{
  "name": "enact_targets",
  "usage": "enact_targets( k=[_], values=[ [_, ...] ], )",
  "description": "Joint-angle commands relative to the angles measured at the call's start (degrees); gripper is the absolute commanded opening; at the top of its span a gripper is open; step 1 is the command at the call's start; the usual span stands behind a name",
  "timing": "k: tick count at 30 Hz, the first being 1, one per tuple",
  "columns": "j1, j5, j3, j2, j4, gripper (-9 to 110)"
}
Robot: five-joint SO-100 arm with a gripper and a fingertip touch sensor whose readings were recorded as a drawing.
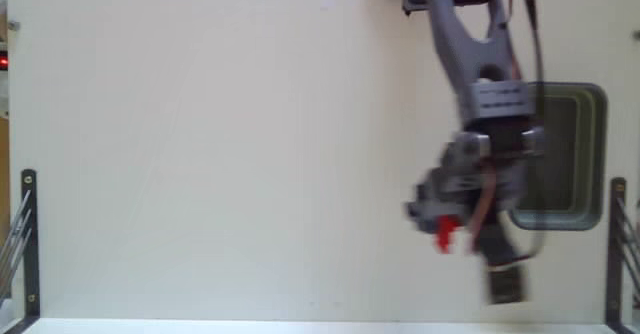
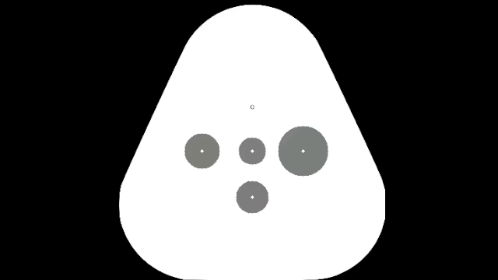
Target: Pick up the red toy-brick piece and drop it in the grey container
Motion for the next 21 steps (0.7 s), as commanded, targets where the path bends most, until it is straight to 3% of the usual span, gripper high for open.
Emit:
enact_targets(
  k=[1,21],
  values=[
    [-4.9,0.2,0.1,2.7,0.1,49],
    [-24.1,0.2,0.8,3.1,-0.1,49]
  ],
)
